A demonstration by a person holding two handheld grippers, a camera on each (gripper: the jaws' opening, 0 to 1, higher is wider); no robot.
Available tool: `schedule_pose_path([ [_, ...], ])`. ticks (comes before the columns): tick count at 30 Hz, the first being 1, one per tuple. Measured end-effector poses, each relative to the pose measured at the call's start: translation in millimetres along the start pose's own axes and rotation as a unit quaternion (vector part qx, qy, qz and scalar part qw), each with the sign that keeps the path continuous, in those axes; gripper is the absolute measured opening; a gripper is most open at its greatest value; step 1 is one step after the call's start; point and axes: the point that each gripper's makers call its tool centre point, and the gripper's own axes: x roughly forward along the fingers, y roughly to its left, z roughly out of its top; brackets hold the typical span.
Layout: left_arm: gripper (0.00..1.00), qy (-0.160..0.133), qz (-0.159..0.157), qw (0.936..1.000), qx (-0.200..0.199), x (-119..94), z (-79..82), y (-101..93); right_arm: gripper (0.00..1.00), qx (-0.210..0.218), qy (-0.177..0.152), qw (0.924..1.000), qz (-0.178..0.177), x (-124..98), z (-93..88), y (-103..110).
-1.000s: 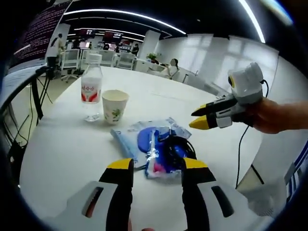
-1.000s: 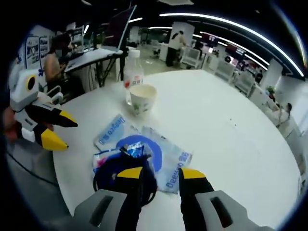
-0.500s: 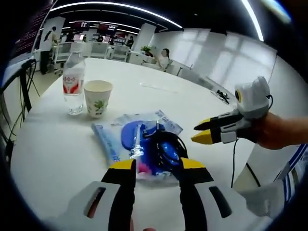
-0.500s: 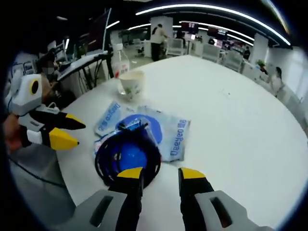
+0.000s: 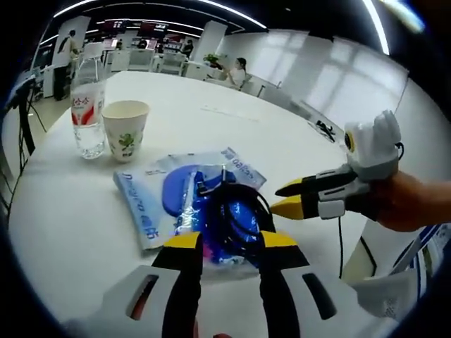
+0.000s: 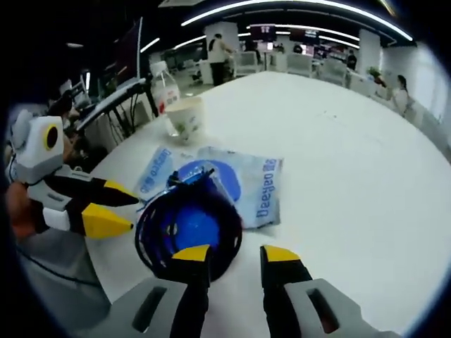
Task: Arrange the tabletop items into an orderly group along one side of the table until the central work area is clear of visible clutter.
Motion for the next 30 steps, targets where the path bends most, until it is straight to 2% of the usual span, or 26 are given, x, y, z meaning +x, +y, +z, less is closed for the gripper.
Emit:
schedule_pose_path([
  [13, 0.27, 0.030, 0.009, 0.9995, -0.002, 6.3, -11.3, 0.0, 0.25, 0.024, 0.006, 0.9996, 0.015, 16.1, -5.5, 1.8],
  [22, 0.23, 0.042, 0.004, 0.9991, -0.002, 17.5, -12.7, -1.8, 0.23, 0.036, 0.014, 0.9990, 0.020, 22.8, -11.1, 7.8],
  [26, 0.17, 0.046, 0.014, 0.9988, -0.001, 22.2, -14.5, 1.7, 0.11, 0.033, 0.024, 0.9991, 0.014, 24.1, -16.0, 9.2],
  [28, 0.10, 0.047, 0.017, 0.9987, -0.004, 21.6, -16.1, 4.5, 0.07, 0.031, 0.027, 0.9991, -0.001, 20.8, -17.2, 7.2],
  [30, 0.09, 0.048, 0.015, 0.9987, -0.006, 18.8, -16.0, 3.7, 0.06, 0.044, 0.012, 0.9989, 0.001, 18.0, -11.8, 8.0],
])
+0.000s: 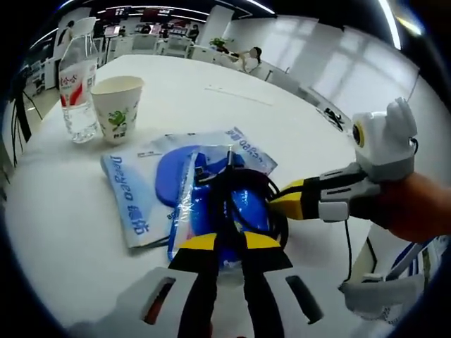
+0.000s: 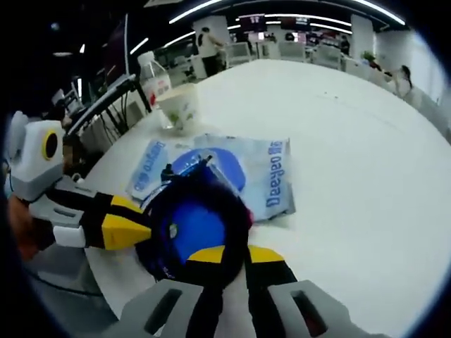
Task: Arrange the tabletop items into an orderly group along one side of the table until the central work area is clear of visible clutter.
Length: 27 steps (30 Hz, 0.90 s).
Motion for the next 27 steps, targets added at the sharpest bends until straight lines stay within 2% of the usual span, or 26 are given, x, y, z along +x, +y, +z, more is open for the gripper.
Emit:
schedule_pose_path([
  [10, 0.04, -0.002, 0.001, 1.0000, 0.007, -5.5, 1.5, -2.3, 0.05, 0.015, -0.025, 0.9996, -0.002, -10.9, 1.9, 3.3],
  [22, 0.02, -0.012, -0.005, 0.9995, 0.027, -14.0, 13.6, -9.5, 0.04, 0.034, -0.048, 0.9983, -0.005, -27.8, 2.1, 7.3],
  [27, 0.02, -0.016, -0.005, 0.9992, 0.037, -14.6, 15.4, -9.1, 0.04, 0.037, -0.057, 0.9976, -0.006, -30.6, 7.3, 9.1],
])
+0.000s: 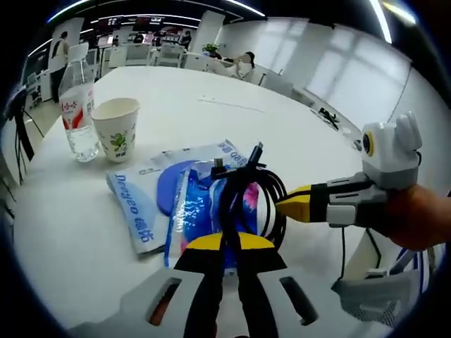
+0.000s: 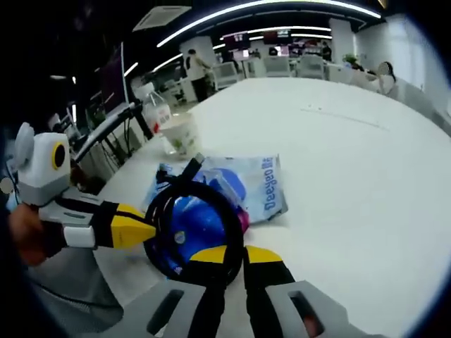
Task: Arrange the tabletop items into an orderly group along one side of the table until the central work area is clear of visible clutter.
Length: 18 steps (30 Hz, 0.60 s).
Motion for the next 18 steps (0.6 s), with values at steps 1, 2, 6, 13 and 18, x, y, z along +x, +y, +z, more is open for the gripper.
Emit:
schedule_pose_path([
  [1, 0.02, 0.000, 0.000, 1.0000, 0.002, -0.7, 0.9, -0.3, 0.04, 0.001, -0.001, 1.0000, 0.000, -0.4, 0.3, 0.1],
  [2, 0.02, -0.001, 0.000, 1.0000, 0.003, 0.4, 0.8, 0.7, 0.04, 0.001, -0.002, 1.0000, -0.001, -0.9, 0.5, 0.0],
  [6, 0.02, -0.003, -0.001, 1.0000, 0.008, -1.8, 2.8, -1.7, 0.04, 0.005, -0.010, 0.9999, -0.003, -3.6, 0.3, -2.2],
  [13, 0.02, -0.006, -0.009, 0.9997, 0.021, -2.2, 8.0, -10.9, 0.04, 0.013, -0.019, 0.9997, -0.007, -8.3, 0.2, -7.7],
  [18, 0.02, -0.007, -0.017, 0.9994, 0.028, -0.1, 12.3, -18.8, 0.04, 0.021, -0.026, 0.9993, -0.015, -16.9, -1.1, -14.7],
])
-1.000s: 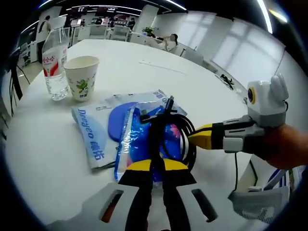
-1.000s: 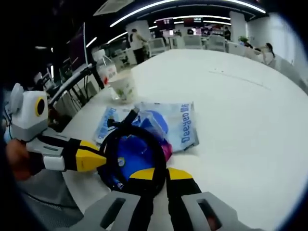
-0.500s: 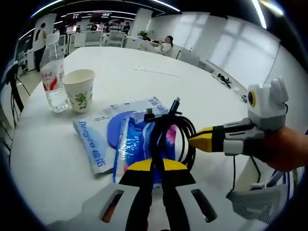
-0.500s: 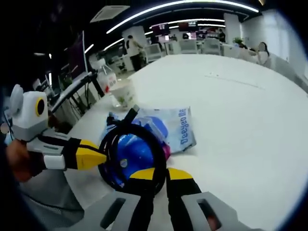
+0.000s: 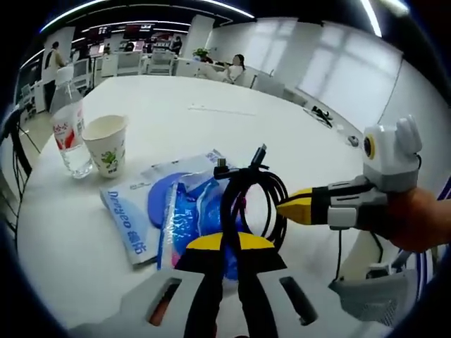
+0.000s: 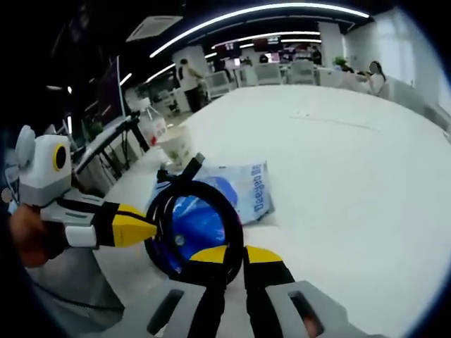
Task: Arrange the tabletop items into an orderly group along one side of the table until the central work area is clear of visible clutter.
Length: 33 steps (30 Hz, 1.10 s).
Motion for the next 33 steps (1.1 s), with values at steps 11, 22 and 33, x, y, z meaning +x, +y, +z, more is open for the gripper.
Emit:
schedule_pose_path([
  [11, 0.02, -0.007, -0.028, 0.9996, -0.005, 8.6, 7.9, -20.7, 0.04, 0.024, -0.013, 0.9995, -0.018, -23.8, 0.0, -16.9],
  [22, 0.01, -0.004, -0.039, 0.9992, -0.004, 11.3, 6.3, -25.8, 0.05, 0.036, -0.011, 0.9991, -0.018, -27.7, -8.8, -20.3],
  [33, 0.02, 0.018, -0.028, 0.9989, 0.032, 8.1, 8.8, -28.4, 0.05, 0.035, -0.019, 0.9991, -0.013, -25.1, -2.8, -24.2],
])
